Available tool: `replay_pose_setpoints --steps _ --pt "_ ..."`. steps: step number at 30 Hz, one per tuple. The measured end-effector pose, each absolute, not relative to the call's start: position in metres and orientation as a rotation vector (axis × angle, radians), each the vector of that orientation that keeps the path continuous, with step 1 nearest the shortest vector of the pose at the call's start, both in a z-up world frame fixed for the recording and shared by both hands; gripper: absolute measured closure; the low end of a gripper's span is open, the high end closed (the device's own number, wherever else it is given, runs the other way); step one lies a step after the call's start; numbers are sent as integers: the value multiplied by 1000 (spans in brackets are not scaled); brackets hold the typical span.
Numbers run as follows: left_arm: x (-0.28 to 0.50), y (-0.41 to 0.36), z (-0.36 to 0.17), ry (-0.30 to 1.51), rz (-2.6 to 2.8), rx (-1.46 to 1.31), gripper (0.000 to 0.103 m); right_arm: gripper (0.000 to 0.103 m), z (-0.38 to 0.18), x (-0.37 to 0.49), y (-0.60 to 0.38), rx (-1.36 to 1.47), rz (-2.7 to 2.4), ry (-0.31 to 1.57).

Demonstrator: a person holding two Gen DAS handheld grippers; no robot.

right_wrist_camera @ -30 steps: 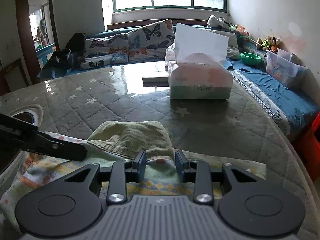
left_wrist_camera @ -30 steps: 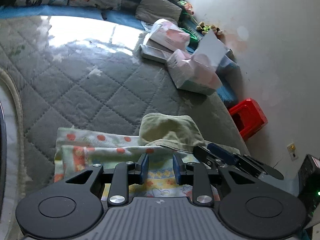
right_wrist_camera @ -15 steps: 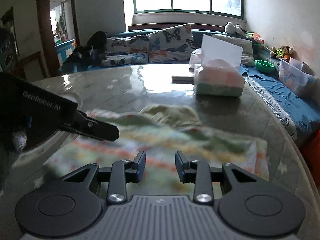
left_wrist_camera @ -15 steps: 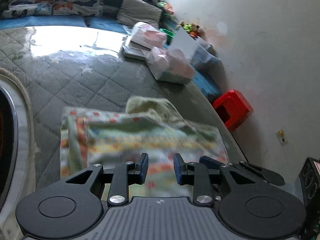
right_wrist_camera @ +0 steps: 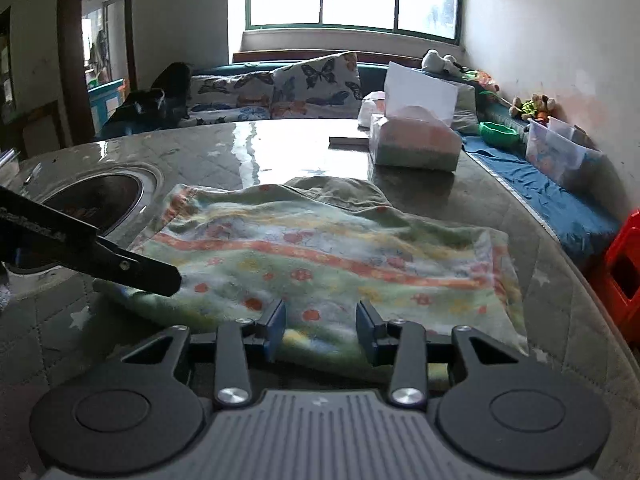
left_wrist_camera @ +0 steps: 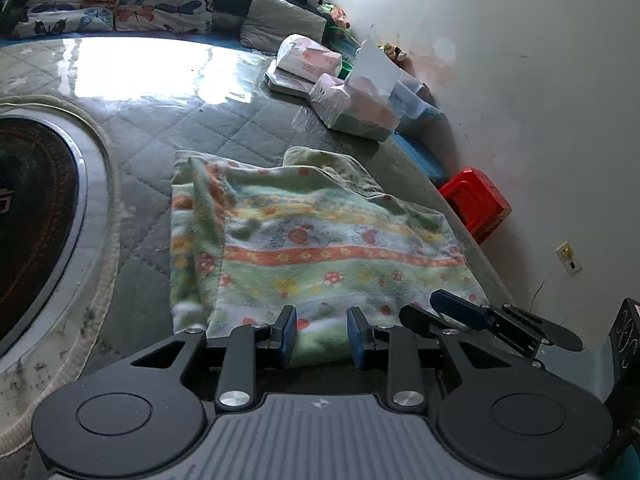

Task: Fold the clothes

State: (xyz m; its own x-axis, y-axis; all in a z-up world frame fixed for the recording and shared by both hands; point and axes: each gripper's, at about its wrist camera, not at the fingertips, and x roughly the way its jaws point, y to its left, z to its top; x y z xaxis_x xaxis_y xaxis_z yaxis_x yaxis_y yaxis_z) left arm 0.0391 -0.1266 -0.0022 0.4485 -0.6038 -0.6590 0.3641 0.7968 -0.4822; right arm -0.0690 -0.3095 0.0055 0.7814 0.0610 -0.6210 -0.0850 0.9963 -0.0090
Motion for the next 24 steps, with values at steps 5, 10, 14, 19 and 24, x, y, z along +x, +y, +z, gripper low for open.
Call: replay_pose_setpoints --steps 5,10,14,19,24 --pt "32 -120 0 917 -598 -288 63 54 7 -73 -311 -17 58 658" --pt "23 -119 4 904 -600 -272 49 29 6 -83 -305 -1 34 642" --pt "15 -119 5 900 -599 -257 41 24 6 -89 -301 3 16 633" --pt "6 -116 5 897 -570 -229 23 11 6 -96 -297 28 2 634" --pt "-4 -109 3 888 -526 -200 10 2 6 -102 -293 25 -16 632"
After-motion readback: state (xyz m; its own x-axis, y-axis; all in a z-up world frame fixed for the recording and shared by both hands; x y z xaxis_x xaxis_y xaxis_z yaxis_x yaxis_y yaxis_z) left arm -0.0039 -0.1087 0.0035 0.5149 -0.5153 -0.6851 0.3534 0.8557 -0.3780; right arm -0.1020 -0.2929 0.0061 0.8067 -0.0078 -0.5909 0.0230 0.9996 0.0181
